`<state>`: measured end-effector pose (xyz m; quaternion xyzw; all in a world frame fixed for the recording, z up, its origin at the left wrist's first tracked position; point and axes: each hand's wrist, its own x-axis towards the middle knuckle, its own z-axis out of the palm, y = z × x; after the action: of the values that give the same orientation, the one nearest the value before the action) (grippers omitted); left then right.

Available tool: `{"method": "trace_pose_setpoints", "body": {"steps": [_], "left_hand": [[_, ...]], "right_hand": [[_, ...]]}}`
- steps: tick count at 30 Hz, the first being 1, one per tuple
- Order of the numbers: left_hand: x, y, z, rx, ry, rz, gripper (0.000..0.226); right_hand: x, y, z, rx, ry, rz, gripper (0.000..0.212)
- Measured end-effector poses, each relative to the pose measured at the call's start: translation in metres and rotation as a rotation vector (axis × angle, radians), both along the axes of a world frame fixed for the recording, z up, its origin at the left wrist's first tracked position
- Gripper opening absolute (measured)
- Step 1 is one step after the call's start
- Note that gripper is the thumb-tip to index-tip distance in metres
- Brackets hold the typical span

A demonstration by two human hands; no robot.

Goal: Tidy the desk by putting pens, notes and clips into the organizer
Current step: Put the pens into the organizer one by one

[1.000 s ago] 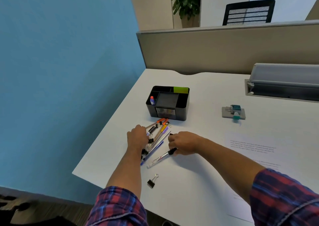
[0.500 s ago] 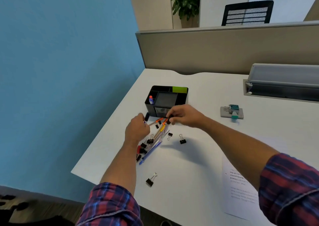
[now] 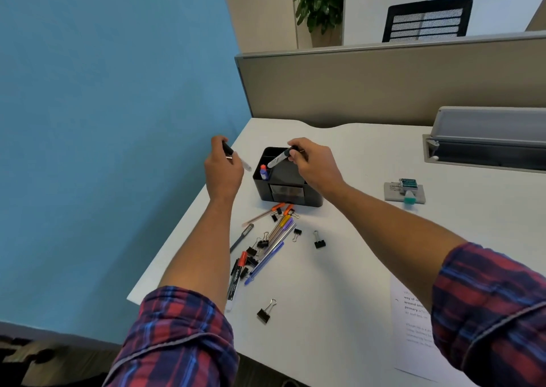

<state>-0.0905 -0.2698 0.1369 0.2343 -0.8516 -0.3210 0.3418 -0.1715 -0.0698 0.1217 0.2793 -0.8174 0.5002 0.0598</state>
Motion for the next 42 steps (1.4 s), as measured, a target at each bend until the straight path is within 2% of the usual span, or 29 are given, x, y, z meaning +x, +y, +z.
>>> {"method": "trace_pose_setpoints", "body": {"steps": [10, 14, 19, 24, 30, 32, 35, 36, 38, 40, 42], "left_hand": [[-0.016, 0.009, -0.029, -0.022, -0.160, -0.099, 0.035], [-0.021, 0.009, -0.040, -0.051, -0.221, -0.136, 0.034], [-0.022, 0.010, -0.050, 0.015, -0.258, -0.102, 0.029], [-0.022, 0.009, -0.049, 0.069, -0.247, -0.080, 0.030], [-0.017, 0.001, -0.045, 0.205, -0.324, -0.158, 0.031], [-0.015, -0.005, -0.045, 0.243, -0.386, -0.204, 0.042], [-0.004, -0.013, -0.046, 0.197, -0.534, -0.271, 0.057], [0.001, -0.014, -0.047, 0.182, -0.556, -0.286, 0.056], [0.013, -0.012, -0.046, 0.156, -0.543, -0.274, 0.039], [0.026, -0.011, -0.046, 0.123, -0.522, -0.224, 0.022], [0.039, -0.015, -0.048, 0.072, -0.587, -0.193, 0.013]], "right_hand": [[-0.005, -0.023, -0.007, 0.269, 0.045, 0.002, 0.036], [-0.004, -0.033, -0.005, 0.244, 0.050, -0.006, 0.033], [-0.002, -0.044, -0.005, 0.212, 0.034, -0.047, 0.019], [-0.001, -0.046, -0.006, 0.299, 0.118, -0.029, 0.033], [-0.004, -0.046, -0.008, 0.469, 0.049, 0.126, 0.063], [-0.004, -0.046, -0.010, 0.557, 0.056, 0.163, 0.067], [-0.001, -0.044, -0.014, 0.693, 0.079, 0.167, 0.069], [0.001, -0.043, -0.016, 0.684, 0.074, 0.156, 0.069], [0.006, -0.039, -0.022, 0.592, 0.104, 0.124, 0.064], [0.016, -0.035, -0.030, 0.466, 0.180, 0.101, 0.051], [0.030, -0.032, -0.037, 0.386, 0.227, 0.115, 0.037]]}}
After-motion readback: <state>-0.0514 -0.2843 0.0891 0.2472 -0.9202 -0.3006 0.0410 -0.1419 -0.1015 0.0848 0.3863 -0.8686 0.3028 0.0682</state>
